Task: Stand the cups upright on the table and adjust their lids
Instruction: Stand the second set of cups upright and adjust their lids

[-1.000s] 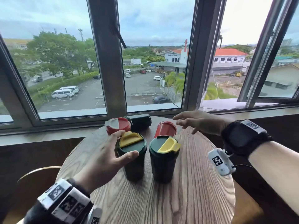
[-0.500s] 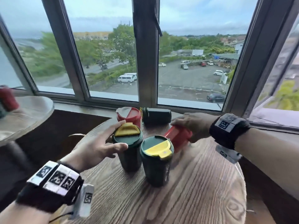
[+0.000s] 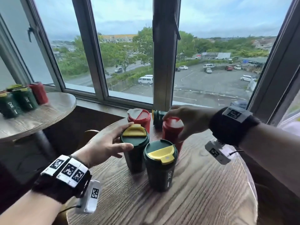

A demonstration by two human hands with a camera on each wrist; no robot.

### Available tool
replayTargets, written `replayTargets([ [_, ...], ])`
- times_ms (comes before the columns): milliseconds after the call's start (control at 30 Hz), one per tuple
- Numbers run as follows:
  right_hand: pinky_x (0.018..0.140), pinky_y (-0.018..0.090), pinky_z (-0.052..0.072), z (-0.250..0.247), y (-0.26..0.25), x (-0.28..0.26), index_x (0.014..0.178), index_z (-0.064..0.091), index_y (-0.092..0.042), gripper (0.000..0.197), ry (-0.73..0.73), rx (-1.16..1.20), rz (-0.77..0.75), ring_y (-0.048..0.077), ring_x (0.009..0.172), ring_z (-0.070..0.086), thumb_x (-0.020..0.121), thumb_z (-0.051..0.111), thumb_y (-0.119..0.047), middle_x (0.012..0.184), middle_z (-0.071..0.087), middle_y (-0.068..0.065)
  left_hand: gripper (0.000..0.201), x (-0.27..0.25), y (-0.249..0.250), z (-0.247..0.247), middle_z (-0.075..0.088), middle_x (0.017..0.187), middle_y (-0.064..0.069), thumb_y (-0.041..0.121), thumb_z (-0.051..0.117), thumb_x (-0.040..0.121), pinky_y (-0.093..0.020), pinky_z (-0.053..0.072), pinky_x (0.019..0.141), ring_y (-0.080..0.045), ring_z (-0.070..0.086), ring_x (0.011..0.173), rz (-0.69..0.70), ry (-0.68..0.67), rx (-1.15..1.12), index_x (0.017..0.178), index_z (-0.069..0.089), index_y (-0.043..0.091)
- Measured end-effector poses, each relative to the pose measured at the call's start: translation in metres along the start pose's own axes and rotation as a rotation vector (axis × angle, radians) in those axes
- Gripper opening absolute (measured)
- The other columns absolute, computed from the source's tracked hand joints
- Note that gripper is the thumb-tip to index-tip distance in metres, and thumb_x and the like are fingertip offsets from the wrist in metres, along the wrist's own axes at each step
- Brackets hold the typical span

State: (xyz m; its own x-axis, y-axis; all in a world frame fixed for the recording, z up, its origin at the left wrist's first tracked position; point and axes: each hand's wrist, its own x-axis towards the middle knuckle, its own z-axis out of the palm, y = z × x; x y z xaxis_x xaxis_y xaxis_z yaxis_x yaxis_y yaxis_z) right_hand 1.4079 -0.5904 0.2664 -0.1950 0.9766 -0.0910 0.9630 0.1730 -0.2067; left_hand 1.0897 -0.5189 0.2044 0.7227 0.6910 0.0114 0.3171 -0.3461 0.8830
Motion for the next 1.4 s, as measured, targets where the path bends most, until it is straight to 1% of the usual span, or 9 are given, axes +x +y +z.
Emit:
replayTargets([
  [267,0.103,0.037,0.05,0.006,0.004,-0.005,0.141,0.054,-0.039,0.095,0.015,-0.005,-0.053,0.01,0.117,0.055,0.057,0.093,-0.058,0.129,0.05,-0.018,0.083,0.002,-0.003,-0.002,0.059,0.138,0.03,0.055,0.08,0.067,-0.054,0.062,0.088,-0.011,0.066,0.123,0.01,-0.003,0.003,0.144,0.047,0.053],
  [433,0.089,0.028,0.053,-0.016,0.015,-0.012,0.14,0.056,-0.035,0.086,0.053,0.138,-0.009,0.006,0.114,0.062,0.064,0.093,-0.046,0.118,0.056,-0.025,0.086,0.002,-0.002,-0.001,0.062,0.135,0.03,0.054,0.077,0.067,-0.052,0.06,0.093,-0.01,0.066,0.123,-0.006,-0.013,-0.011,0.146,0.044,0.051],
  [533,0.093,0.029,0.052,-0.02,0.019,-0.012,0.139,0.058,-0.036,0.082,0.025,0.161,0.017,0.005,0.113,0.062,0.065,0.092,-0.044,0.111,0.058,-0.03,0.087,0.001,-0.002,0.0,0.065,0.136,0.023,0.054,0.077,0.067,-0.05,0.058,0.096,-0.012,0.065,0.124,-0.032,-0.012,-0.028,0.147,0.042,0.051],
  [700,0.093,0.032,0.051,-0.011,0.016,-0.002,0.135,0.06,-0.042,0.072,-0.021,0.166,0.001,0.006,0.112,0.061,0.07,0.086,-0.054,0.127,0.063,-0.02,0.085,0.0,-0.001,0.001,0.067,0.137,0.015,0.052,0.076,0.067,-0.052,0.057,0.096,-0.009,0.066,0.123,-0.039,-0.007,-0.039,0.146,0.044,0.048],
  [867,0.078,0.035,0.062,-0.028,0.04,0.031,0.128,0.069,-0.021,0.04,0.09,0.405,0.073,0.019,0.103,0.071,0.096,0.065,-0.044,0.12,0.072,0.003,0.086,0.001,-0.002,0.002,0.068,0.136,0.01,0.052,0.077,0.067,-0.045,0.058,0.092,-0.013,0.067,0.121,-0.04,0.005,-0.055,0.146,0.045,0.047],
  [967,0.083,0.042,0.062,-0.032,0.067,0.06,0.121,0.073,-0.018,0.04,0.096,0.237,0.186,0.025,0.103,0.07,0.096,0.063,-0.048,0.116,0.074,0.007,0.086,0.0,-0.002,0.002,0.067,0.137,0.011,0.051,0.077,0.067,-0.043,0.058,0.091,-0.013,0.067,0.121,-0.044,0.008,-0.056,0.147,0.044,0.047],
  [1067,0.096,0.045,0.056,-0.024,0.087,0.085,0.118,0.074,-0.023,0.054,0.009,-0.042,0.281,0.021,0.105,0.067,0.08,0.073,-0.061,0.118,0.074,0.0,0.085,0.0,-0.002,0.001,0.067,0.138,0.01,0.051,0.077,0.068,-0.044,0.057,0.092,-0.013,0.067,0.123,-0.051,0.012,-0.054,0.146,0.044,0.047],
  [1233,0.11,0.042,0.047,0.0,0.083,0.121,0.145,0.055,-0.021,0.085,-0.11,-0.182,0.237,0.022,0.129,0.057,0.073,0.082,-0.059,0.142,0.061,-0.002,0.08,0.001,-0.002,0.001,0.064,0.142,0.009,0.05,0.078,0.07,-0.045,0.057,0.093,-0.016,0.065,0.126,-0.052,0.013,-0.063,0.144,0.048,0.05],
  [1400,0.097,0.033,0.051,0.02,0.073,0.142,0.137,0.061,-0.021,0.072,-0.046,-0.204,0.137,0.023,0.118,0.061,0.076,0.081,-0.055,0.133,0.067,0.001,0.077,0.001,-0.003,0.002,0.061,0.144,0.011,0.048,0.08,0.07,-0.039,0.057,0.089,-0.015,0.065,0.125,-0.039,0.023,-0.08,0.142,0.051,0.05],
])
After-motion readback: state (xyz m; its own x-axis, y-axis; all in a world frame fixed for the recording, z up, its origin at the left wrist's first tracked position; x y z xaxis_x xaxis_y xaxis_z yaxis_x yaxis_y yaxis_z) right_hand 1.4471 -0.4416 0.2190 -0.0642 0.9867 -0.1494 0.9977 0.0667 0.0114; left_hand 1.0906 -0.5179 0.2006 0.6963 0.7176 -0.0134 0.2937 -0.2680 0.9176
